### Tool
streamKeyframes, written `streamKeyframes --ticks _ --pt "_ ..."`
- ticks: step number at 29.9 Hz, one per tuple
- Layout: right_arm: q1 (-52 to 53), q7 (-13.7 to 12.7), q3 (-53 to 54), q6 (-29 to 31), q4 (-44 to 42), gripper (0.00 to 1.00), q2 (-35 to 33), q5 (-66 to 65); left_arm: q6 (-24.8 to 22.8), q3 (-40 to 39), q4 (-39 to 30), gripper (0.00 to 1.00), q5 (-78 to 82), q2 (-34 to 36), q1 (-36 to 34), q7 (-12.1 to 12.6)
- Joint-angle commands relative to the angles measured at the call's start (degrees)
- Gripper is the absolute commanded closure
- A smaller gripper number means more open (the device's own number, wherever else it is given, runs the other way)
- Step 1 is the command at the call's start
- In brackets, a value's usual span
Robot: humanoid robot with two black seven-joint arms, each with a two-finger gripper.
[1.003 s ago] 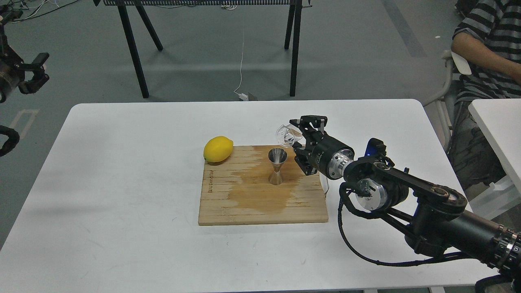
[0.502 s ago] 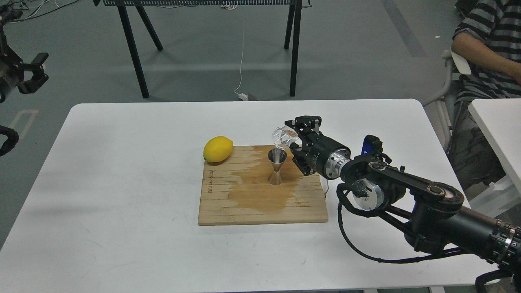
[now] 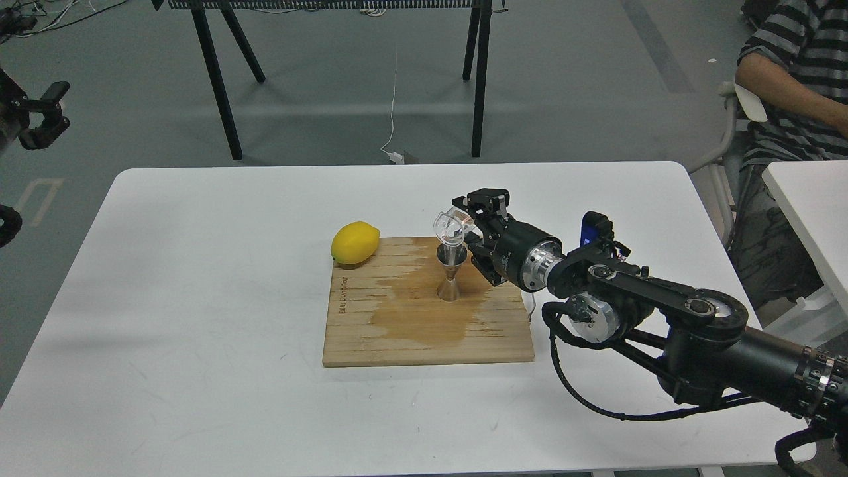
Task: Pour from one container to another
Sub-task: 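Tilt the glass cup with the right gripper to pour into the jigger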
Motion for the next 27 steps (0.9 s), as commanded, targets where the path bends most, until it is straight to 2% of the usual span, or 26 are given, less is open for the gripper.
streamKeyframes --ticks 1,27 --pt "0.1 -0.4 0.0 0.0 -0.4 0.84 -0.1 -1.6 0.0 0.0 0.0 0.01 0.0 0.0 0.0 0.0" --pt "1.4 -0.7 -2.4 0.1 -0.1 0.84 -1.1 -5.3 0.0 0.0 0.0 0.01 0.0 0.1 0.0 0.0"
